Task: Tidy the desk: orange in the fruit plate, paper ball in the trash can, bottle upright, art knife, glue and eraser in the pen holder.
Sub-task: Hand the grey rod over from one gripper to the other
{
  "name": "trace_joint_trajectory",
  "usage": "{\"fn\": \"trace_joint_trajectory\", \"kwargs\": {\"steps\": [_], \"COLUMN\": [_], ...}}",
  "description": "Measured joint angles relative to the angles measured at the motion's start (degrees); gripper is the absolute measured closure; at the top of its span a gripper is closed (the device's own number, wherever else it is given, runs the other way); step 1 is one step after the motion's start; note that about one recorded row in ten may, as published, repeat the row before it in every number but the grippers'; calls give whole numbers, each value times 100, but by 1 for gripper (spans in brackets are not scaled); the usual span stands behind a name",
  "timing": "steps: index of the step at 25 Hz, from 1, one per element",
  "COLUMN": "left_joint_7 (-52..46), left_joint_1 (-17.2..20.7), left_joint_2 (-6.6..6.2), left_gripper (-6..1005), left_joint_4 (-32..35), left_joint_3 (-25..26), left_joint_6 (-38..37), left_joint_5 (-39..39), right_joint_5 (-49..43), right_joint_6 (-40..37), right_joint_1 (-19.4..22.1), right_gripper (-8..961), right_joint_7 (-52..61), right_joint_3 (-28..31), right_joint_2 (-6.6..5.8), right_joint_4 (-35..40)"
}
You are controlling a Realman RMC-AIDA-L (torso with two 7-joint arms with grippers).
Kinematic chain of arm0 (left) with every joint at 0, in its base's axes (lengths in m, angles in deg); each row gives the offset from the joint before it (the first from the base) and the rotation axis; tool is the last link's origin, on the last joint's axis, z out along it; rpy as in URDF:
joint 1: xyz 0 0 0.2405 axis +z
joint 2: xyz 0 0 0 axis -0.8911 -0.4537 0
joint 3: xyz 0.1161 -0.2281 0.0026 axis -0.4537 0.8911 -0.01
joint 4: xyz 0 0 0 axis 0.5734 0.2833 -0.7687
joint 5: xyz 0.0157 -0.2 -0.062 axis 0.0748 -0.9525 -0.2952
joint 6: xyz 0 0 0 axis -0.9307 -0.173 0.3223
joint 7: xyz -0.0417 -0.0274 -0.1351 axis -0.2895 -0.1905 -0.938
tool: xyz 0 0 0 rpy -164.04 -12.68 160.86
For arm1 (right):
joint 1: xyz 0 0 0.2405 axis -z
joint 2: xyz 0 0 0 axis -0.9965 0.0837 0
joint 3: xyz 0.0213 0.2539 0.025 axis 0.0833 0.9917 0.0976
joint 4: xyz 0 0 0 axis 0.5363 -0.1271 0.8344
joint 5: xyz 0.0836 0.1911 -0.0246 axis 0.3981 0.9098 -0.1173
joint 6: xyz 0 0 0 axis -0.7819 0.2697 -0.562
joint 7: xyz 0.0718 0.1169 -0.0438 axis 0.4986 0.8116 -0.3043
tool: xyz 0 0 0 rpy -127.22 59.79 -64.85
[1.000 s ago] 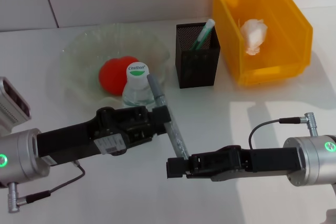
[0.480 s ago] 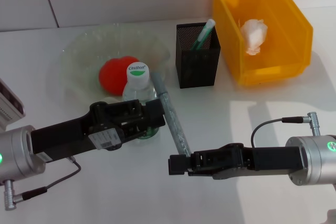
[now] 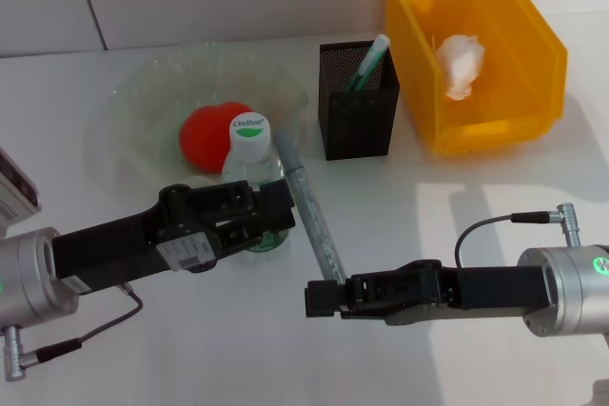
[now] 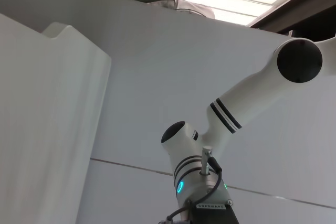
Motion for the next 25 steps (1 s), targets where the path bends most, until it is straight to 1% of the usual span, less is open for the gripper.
{"fn": "trace_joint_trajectory", "kwargs": {"steps": [18,25], "left_joint_7": [69,151], "left_joint_1": [-9,22], "left_joint_2": [-55,-71], "left_gripper": [633,633], "left_joint_4": [-28,-17], "left_joint_3": [18,18], "left_joint_6": [58,55], "left_joint_5": [-1,-1], "right_joint_5": [0,130], "right_joint_6": [35,51], "right_joint_1": [-22,-15], "right_gripper": [788,788], "right_joint_7": [-60,-59], "right_joint_3": [0,29], "right_joint_2": [6,6], "right_joint_4": [23,24]}}
